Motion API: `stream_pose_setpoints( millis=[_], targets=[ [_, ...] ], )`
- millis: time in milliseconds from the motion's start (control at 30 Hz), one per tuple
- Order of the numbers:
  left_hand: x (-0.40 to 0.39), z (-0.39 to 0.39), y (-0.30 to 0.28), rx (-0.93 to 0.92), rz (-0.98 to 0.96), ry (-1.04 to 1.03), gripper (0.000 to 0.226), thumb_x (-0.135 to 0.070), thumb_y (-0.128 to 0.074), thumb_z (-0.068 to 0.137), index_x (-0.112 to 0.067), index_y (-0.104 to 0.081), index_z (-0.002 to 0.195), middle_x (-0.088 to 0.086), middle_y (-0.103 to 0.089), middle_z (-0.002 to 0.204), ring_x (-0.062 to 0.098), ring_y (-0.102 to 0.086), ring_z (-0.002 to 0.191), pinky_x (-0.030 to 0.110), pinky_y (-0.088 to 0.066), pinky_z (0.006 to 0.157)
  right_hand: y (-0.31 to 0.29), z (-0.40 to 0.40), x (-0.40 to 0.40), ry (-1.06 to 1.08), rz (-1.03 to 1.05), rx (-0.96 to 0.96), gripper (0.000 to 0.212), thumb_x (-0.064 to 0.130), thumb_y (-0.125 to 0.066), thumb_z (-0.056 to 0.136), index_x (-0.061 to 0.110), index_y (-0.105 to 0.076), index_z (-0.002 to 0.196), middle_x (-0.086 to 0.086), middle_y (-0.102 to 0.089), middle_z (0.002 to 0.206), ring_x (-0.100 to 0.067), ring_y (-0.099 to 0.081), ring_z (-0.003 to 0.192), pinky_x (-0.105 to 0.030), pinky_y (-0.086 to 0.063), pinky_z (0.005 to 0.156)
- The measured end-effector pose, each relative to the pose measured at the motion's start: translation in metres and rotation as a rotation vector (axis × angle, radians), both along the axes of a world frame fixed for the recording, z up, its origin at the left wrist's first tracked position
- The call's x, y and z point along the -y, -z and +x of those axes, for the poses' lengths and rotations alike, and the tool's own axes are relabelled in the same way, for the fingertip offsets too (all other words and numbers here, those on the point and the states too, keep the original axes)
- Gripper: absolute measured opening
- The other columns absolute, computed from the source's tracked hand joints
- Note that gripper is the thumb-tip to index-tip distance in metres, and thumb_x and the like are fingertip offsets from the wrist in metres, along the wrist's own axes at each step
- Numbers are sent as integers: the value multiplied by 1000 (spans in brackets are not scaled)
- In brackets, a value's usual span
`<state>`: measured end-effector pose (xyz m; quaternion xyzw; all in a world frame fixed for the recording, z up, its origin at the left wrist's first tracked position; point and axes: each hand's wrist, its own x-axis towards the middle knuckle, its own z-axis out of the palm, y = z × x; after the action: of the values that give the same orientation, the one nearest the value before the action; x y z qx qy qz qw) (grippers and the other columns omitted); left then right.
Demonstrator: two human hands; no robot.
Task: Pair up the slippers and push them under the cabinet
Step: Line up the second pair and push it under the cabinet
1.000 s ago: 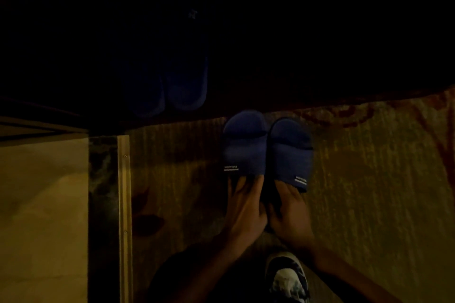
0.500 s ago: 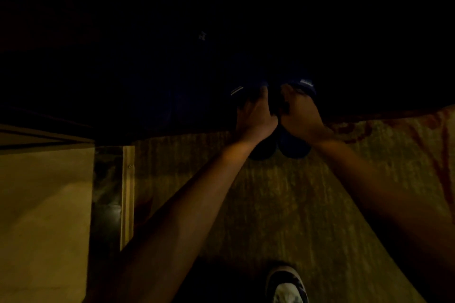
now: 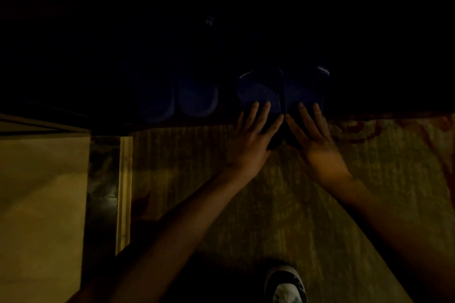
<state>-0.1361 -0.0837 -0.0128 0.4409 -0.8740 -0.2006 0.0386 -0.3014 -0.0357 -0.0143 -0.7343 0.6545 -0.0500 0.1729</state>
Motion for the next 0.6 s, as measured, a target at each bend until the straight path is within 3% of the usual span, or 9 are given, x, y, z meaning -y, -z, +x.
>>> stream_pose_setpoints(
  millis=[167,500,600],
  targets=[
    [54,-4,-5,115,16,19,74,-26,-63,83,-25,-19,142,10,-7,156,32,0,142,51,-11,113,2,0,55,36,-17,0,66,23,-59,84,16,-25,140,-19,-21,151,-44,-4,137,-52,-9,110],
    [77,3,-3,59,78,-4,76,-31,-63,80,-22,-20,142,13,-8,156,32,-1,142,52,-8,114,3,3,85,-5,-5,-33,67,23,-59,85,13,-23,140,-20,-21,151,-45,-4,138,-53,-7,112],
    [77,3,-7,99,108,-21,78,-30,-64,81,-24,-17,143,11,-4,156,30,2,142,53,-7,113,-3,1,86,-12,52,-100,69,30,-54,87,19,-14,143,-15,-13,154,-40,0,140,-49,-6,113]
  ],
)
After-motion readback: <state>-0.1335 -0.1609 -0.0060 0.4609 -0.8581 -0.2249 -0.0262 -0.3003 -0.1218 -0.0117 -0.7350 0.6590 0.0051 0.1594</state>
